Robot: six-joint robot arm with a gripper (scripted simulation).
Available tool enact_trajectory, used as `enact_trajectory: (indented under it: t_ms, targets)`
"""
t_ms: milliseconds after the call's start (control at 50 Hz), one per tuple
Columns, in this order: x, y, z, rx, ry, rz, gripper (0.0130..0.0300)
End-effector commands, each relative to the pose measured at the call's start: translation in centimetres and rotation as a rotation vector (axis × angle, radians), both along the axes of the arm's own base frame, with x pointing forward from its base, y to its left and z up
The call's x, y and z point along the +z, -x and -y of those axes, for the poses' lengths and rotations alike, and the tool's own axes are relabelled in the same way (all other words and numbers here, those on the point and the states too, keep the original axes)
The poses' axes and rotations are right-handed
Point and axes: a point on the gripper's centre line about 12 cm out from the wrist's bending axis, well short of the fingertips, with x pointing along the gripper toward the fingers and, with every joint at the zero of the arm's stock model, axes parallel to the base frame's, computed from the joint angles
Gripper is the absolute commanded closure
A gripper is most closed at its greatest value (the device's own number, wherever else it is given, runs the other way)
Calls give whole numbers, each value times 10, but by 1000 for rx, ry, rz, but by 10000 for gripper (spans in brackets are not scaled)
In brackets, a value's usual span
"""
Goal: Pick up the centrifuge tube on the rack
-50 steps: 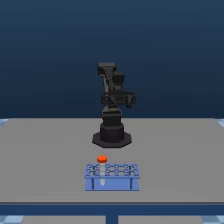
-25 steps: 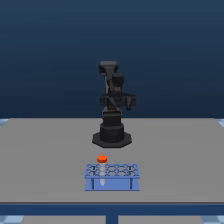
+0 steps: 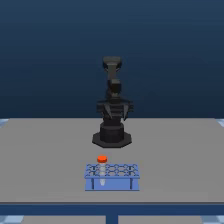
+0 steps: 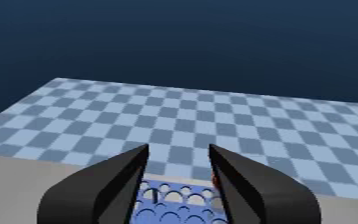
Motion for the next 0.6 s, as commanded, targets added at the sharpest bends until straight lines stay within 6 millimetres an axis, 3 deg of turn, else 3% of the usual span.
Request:
enact_trajectory:
  t_ms: [20,360,600]
  targets:
    - [-5,-11,8,-26,-16,-41,130]
    - [-26,-50,25,-67,-13,-185,130]
    - [-35,-68,33,-86,-12,-246,130]
